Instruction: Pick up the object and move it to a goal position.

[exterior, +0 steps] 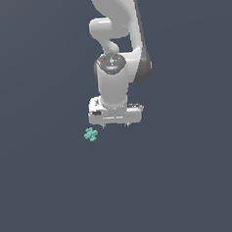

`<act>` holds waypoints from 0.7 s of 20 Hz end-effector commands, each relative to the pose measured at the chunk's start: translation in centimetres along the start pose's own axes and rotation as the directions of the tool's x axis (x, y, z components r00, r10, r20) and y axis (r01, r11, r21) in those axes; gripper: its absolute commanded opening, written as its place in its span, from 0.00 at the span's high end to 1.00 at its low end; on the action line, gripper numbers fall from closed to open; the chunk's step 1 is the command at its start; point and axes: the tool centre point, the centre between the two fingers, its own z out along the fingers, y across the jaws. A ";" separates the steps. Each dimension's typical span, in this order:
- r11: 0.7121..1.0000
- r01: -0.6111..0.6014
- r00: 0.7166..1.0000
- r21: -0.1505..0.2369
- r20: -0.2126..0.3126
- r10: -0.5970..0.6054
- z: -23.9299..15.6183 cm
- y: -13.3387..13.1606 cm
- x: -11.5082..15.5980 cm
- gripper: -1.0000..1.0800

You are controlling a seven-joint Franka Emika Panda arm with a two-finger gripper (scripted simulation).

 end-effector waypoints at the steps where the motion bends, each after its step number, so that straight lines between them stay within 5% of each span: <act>1: 1.000 0.000 1.000 0.000 0.000 0.000 0.0 0.0 0.0 0.04; 14: 1.000 0.001 1.000 0.001 -0.009 -0.001 -1.0 1.3 -0.4 0.04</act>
